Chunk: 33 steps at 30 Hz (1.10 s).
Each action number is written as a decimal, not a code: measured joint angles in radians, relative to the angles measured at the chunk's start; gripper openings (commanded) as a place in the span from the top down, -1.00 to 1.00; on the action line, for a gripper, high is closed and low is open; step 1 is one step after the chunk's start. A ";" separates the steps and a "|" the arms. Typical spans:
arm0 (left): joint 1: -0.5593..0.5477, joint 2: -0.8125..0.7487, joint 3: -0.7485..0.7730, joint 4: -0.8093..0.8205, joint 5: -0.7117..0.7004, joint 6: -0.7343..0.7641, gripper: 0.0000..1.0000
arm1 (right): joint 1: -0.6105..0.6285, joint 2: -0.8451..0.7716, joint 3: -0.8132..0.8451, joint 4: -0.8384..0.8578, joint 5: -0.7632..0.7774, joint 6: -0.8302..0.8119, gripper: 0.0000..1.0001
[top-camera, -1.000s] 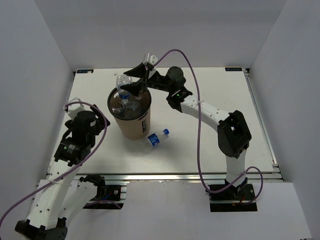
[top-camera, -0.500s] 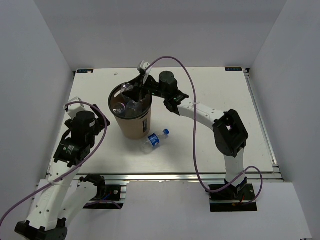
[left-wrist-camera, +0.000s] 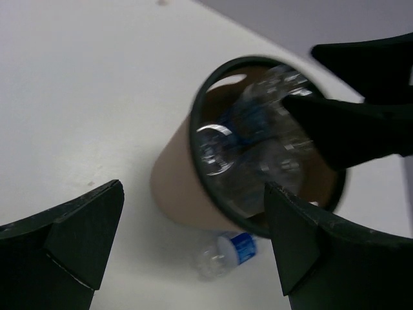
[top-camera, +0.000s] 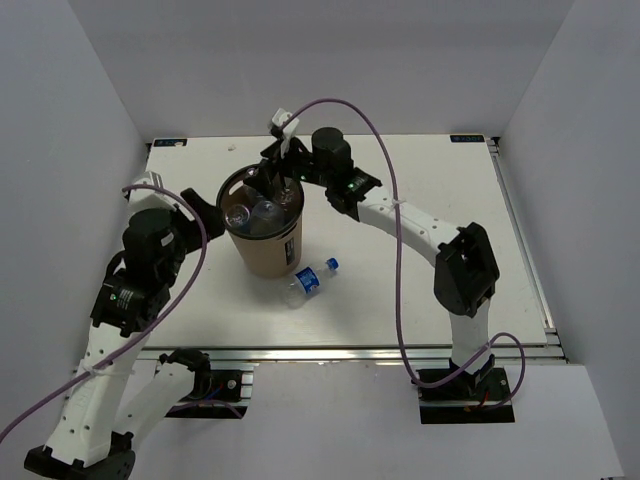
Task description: Put the plastic bottles in the bin
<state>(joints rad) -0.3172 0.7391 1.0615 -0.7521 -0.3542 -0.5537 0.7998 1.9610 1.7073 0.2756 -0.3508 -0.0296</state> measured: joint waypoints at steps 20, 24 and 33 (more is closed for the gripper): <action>-0.091 -0.057 -0.229 0.298 0.534 0.004 -0.96 | -0.288 -0.657 -0.457 -0.037 -0.100 0.234 -0.79; -0.144 -0.092 -0.328 0.426 0.583 -0.011 -0.96 | -0.280 -0.712 -0.641 -0.041 -0.092 0.255 -0.79; -0.251 0.197 -0.155 0.264 0.283 -0.015 -0.96 | -0.283 -0.714 -0.681 -0.034 -0.079 0.274 -0.79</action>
<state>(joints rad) -0.5678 0.9363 0.9066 -0.4885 -0.0708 -0.5686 0.5171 1.2472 1.0260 0.2417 -0.4297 0.2440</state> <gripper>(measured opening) 0.982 0.895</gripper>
